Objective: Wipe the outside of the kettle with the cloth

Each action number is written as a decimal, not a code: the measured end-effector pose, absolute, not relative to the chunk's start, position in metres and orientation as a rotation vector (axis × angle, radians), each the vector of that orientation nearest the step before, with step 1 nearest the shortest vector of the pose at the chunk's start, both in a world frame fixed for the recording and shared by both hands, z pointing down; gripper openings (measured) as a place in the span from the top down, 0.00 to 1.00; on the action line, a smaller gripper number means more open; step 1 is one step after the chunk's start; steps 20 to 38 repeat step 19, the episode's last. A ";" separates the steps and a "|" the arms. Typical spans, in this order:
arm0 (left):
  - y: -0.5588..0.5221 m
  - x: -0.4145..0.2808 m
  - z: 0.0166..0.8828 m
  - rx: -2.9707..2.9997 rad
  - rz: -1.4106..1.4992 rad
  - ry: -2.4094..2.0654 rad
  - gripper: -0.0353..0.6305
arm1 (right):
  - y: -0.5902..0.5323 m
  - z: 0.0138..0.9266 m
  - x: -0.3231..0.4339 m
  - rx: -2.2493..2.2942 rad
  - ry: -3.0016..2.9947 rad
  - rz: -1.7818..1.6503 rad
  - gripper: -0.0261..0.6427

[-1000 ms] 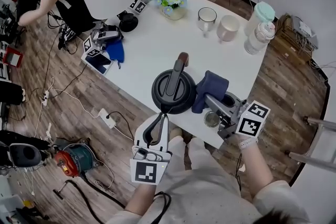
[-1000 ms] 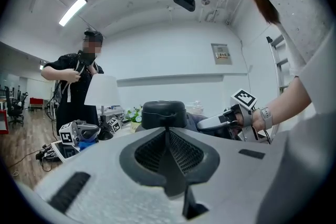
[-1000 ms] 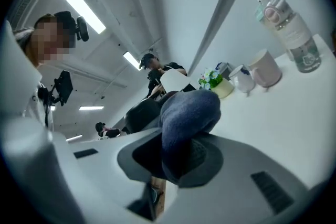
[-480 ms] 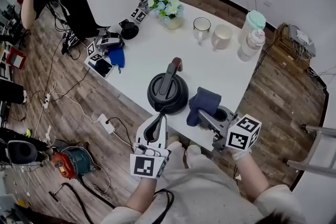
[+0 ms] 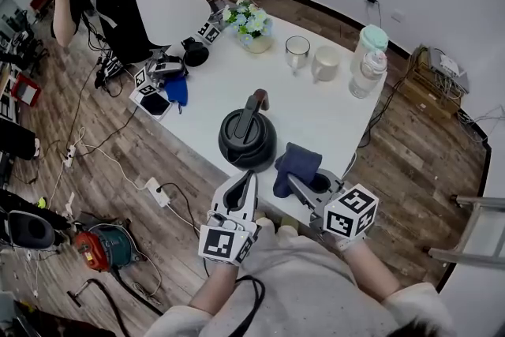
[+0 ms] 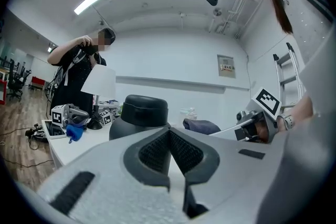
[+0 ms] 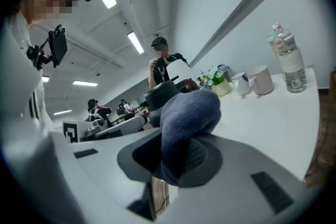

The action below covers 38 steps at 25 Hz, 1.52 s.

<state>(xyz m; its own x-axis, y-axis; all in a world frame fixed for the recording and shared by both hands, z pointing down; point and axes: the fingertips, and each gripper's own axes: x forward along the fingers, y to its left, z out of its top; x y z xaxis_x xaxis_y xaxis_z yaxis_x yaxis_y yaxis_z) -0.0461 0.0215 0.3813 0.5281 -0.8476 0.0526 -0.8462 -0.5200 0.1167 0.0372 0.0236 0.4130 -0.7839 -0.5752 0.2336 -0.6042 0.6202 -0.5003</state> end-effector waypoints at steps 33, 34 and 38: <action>0.022 -0.056 0.385 2.633 -0.079 -1.426 0.94 | 0.021 0.415 0.011 1.096 -2.692 0.748 0.88; 0.022 -0.056 0.385 2.633 -0.079 -1.426 0.94 | 0.021 0.415 0.011 1.096 -2.692 0.748 0.88; 0.022 -0.056 0.385 2.633 -0.079 -1.426 0.94 | 0.021 0.415 0.011 1.096 -2.692 0.748 0.88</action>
